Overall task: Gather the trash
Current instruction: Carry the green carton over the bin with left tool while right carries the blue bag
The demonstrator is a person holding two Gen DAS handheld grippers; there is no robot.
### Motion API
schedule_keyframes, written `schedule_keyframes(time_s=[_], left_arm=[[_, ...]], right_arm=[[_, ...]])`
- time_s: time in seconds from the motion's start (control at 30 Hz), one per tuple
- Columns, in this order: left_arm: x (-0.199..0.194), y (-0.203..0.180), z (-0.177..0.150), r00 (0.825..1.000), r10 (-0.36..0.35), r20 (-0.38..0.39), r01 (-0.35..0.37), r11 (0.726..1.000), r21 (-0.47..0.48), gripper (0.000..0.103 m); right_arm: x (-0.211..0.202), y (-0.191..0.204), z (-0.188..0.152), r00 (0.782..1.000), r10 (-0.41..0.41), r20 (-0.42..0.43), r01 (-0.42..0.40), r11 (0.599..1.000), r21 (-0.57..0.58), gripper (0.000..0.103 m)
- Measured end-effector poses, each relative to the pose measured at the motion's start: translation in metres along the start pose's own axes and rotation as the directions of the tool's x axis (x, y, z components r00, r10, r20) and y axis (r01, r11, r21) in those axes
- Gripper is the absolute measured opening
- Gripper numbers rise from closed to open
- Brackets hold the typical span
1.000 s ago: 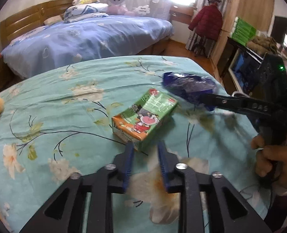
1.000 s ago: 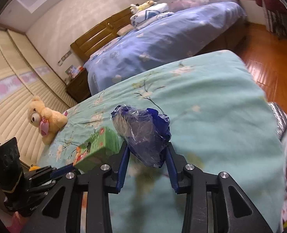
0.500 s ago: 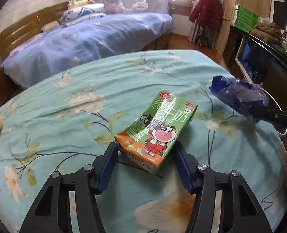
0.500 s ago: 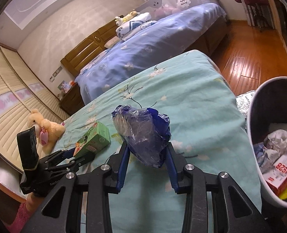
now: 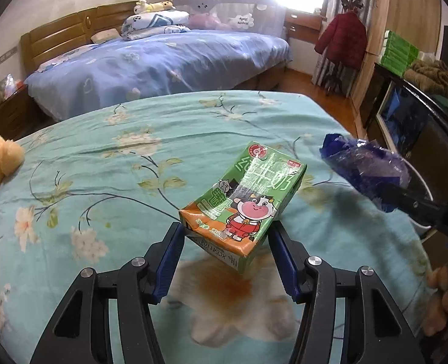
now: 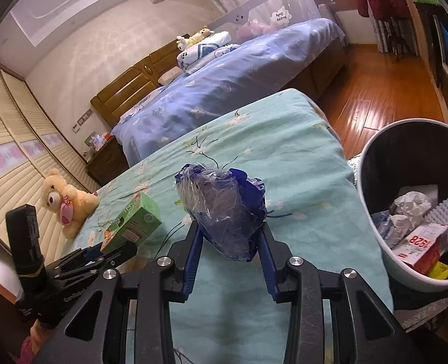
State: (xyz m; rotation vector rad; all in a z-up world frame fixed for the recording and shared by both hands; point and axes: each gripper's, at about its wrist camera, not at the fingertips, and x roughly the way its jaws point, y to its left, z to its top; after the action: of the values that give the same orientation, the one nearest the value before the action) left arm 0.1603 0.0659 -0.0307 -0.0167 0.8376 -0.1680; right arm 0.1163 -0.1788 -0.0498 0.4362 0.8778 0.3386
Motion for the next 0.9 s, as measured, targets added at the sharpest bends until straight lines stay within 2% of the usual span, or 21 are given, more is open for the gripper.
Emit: schedule_keyframes(time_s=[0.43,0.9], left_arm=[[-0.019,-0.043,-0.002,1.0,-0.016,0.005,0.016,1.0,0.025,0.056],[-0.02,-0.077,0.0,0.999,-0.035,0.005,0.035,0.997,0.071,0.056]], right_arm=[[-0.039,-0.013,-0.006,0.996,-0.057,0.074,0.057,0.998,-0.005,0.037],[-0.064,-0.034,-0.013,0.992,-0.085,0.098,0.083,0.996,0.024,0.037]])
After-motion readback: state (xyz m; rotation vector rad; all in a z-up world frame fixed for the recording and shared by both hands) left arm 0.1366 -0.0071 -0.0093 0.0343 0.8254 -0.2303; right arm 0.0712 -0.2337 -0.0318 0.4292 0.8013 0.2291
